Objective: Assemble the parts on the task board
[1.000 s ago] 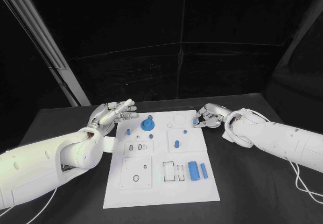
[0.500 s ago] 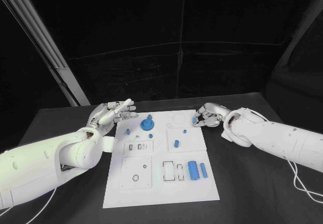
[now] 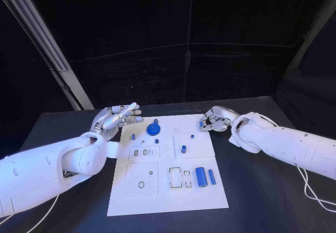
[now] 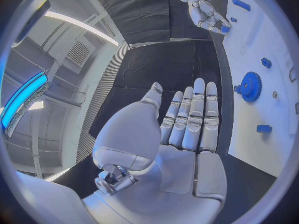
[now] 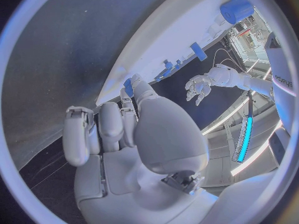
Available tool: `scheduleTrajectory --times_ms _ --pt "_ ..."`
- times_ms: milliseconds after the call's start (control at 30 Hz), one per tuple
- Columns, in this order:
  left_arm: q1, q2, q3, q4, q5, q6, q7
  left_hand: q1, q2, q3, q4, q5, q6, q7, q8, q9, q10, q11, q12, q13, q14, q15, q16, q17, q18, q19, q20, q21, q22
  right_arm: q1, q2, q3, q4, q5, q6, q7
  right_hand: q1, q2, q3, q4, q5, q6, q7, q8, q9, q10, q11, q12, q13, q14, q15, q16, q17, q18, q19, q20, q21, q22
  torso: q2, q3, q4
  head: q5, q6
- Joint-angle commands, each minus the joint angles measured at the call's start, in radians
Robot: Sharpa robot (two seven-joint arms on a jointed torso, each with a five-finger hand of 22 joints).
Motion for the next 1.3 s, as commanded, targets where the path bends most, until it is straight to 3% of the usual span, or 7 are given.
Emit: scheduleTrajectory --times_ms 33,300,533,700,1033,1200,1300 --pt "0.001 -0.002 0.001 0.001 -0.005 0.011 0.004 0.005 0.001 -0.001 -0.006 0.000 -0.001 0.004 -0.005 0.000 -0.006 0.001 -0.005 0.000 0.002 0.008 -0.006 0.001 0.015 0.008 0.001 -0.004 -0.002 0.002 -0.005 0.001 0.022 0.009 -0.049 0.012 0.018 0.036 0.009 0.000 0.007 0.025 -0.017 0.008 0.006 0.022 -0.014 0.006 0.094 0.006 -0.009 0.005 0.002 -0.006 0.002 -0.006 0.006 0.082 -0.002 -0.0005 -0.0002 0.001 0.000" --pt "0.002 -0.005 0.001 0.003 -0.005 0.009 0.004 0.005 0.001 -0.001 -0.006 0.000 -0.001 0.004 -0.005 0.000 -0.006 0.001 -0.005 0.000 0.002 0.008 -0.006 0.001 0.015 0.008 0.001 -0.004 -0.002 0.003 -0.030 0.002 0.130 0.021 -0.056 -0.032 0.001 0.027 0.016 0.002 0.006 0.022 -0.017 0.003 0.006 0.023 -0.015 0.005 0.094 0.007 -0.009 0.006 0.004 -0.006 0.003 -0.008 0.007 0.084 -0.004 -0.0036 0.0012 0.000 0.004" --pt "0.002 -0.004 0.001 0.005 0.005 0.011 0.000 0.006 0.002 -0.001 -0.009 0.000 -0.001 0.004 -0.006 0.000 -0.005 0.001 -0.006 0.000 0.002 0.008 -0.008 0.002 0.015 0.008 0.001 -0.006 -0.002 0.005 0.002 0.004 0.226 -0.029 -0.031 -0.158 -0.006 0.028 0.025 0.002 0.007 0.024 -0.018 0.002 0.006 0.022 -0.015 0.003 0.092 0.007 -0.009 0.007 0.006 -0.006 0.002 -0.009 0.006 0.082 -0.008 -0.0097 0.0060 0.010 0.000" --pt "0.003 0.001 0.001 0.002 0.016 0.014 -0.002 0.006 0.002 -0.001 -0.009 0.000 -0.001 0.004 -0.006 0.000 -0.005 0.001 -0.006 0.000 0.003 0.008 -0.008 0.003 0.015 0.008 0.001 -0.006 -0.002 0.005 0.059 0.004 0.245 -0.081 -0.025 -0.220 -0.010 0.028 0.031 0.002 0.010 0.028 -0.019 0.003 0.007 0.023 -0.016 0.003 0.093 0.007 -0.010 0.008 0.007 -0.006 0.002 -0.009 0.006 0.082 -0.010 -0.0153 0.0099 0.021 -0.007" --pt "0.003 0.011 0.001 -0.004 0.026 0.019 -0.003 0.006 0.002 -0.001 -0.009 0.000 -0.001 0.004 -0.006 0.000 -0.005 0.001 -0.006 0.000 0.003 0.008 -0.008 0.003 0.015 0.008 0.001 -0.006 -0.002 0.002 0.187 0.003 0.219 -0.215 0.018 -0.275 -0.023 0.025 0.038 0.004 0.008 0.031 -0.020 0.003 0.007 0.022 -0.017 0.001 0.091 0.007 -0.011 0.008 0.007 -0.005 0.001 -0.010 0.005 0.080 -0.008 -0.0156 0.0101 0.045 -0.016" --pt "0.003 0.015 0.001 -0.007 0.027 0.020 -0.004 0.006 0.002 -0.001 -0.010 0.000 0.000 0.003 -0.006 0.000 -0.004 0.001 -0.006 0.000 0.003 0.008 -0.008 0.003 0.015 0.009 0.001 -0.006 -0.002 -0.006 0.225 0.002 0.207 -0.254 0.037 -0.283 -0.023 0.025 0.038 0.004 0.007 0.031 -0.020 0.003 0.007 0.022 -0.017 0.001 0.091 0.007 -0.011 0.008 0.007 -0.005 0.001 -0.010 0.005 0.080 -0.009 -0.0140 0.0092 0.056 -0.020" --pt "0.003 0.017 0.001 -0.009 0.027 0.020 -0.004 0.006 0.002 -0.001 -0.010 0.000 0.000 0.003 -0.006 0.000 -0.004 0.001 -0.006 0.000 0.003 0.008 -0.008 0.003 0.015 0.009 0.001 -0.006 -0.002 -0.013 0.242 0.002 0.203 -0.273 0.051 -0.288 -0.028 0.022 0.041 0.004 0.004 0.030 -0.020 0.002 0.007 0.022 -0.017 0.000 0.090 0.007 -0.011 0.007 0.007 -0.005 -0.001 -0.010 0.004 0.078 -0.009 -0.0128 0.0079 0.063 -0.016"
